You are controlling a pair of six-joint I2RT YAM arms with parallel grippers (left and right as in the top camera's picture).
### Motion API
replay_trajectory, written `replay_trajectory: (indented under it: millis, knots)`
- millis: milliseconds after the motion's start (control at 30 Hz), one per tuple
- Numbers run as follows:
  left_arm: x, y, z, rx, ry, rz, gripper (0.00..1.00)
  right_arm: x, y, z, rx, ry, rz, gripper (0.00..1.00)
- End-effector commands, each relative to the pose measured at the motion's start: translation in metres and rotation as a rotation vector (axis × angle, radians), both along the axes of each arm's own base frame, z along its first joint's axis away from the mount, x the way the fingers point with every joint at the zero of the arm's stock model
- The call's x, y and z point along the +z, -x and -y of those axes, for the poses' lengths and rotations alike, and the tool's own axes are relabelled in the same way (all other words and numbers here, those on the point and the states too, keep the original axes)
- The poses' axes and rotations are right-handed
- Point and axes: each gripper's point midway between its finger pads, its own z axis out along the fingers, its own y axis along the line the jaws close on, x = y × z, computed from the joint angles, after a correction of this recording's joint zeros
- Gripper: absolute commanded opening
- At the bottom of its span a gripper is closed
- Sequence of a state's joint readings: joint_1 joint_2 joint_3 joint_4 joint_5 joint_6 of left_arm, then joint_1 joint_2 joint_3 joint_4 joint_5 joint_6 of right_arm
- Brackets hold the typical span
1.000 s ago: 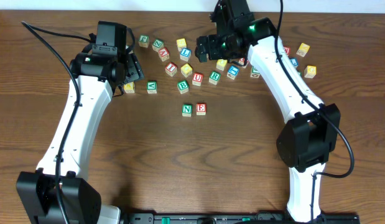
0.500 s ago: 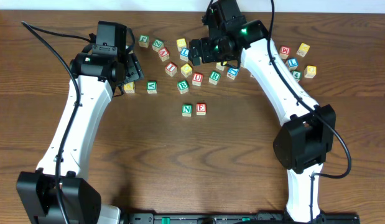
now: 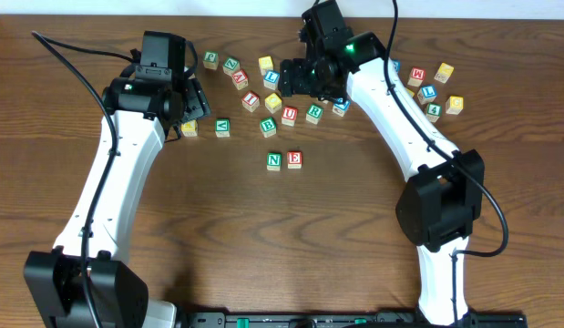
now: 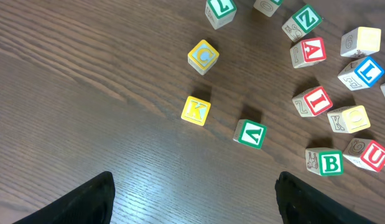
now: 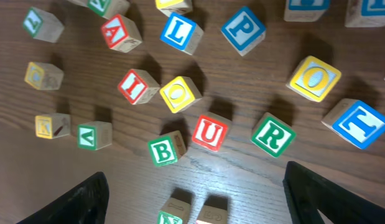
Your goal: Spell out NEURIPS
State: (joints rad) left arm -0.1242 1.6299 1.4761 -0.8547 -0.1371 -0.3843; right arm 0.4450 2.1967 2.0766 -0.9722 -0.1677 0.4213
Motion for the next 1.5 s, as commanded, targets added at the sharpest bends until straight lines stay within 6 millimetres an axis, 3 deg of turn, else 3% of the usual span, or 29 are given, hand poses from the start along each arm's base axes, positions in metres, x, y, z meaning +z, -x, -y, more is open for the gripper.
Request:
replay_trajectory:
  millis: [0,400,1167,1467]
  knots:
    - [0.001,-0.004,-0.003,-0.004,-0.011,0.002,0.82,-0.006,0.002,0.002,-0.032,0.024,-0.018,0.86]
    - [0.002,-0.004,-0.003,-0.004,-0.011,0.004,0.81,-0.010,0.008,0.009,-0.061,0.056,-0.047,0.87]
    - [0.003,-0.006,-0.002,-0.004,-0.011,0.012,0.81,-0.006,0.006,-0.011,-0.044,0.034,-0.005,0.87]
    - [0.003,-0.006,-0.003,-0.003,-0.011,0.011,0.81,-0.019,-0.003,-0.028,-0.065,0.035,0.031,0.79]
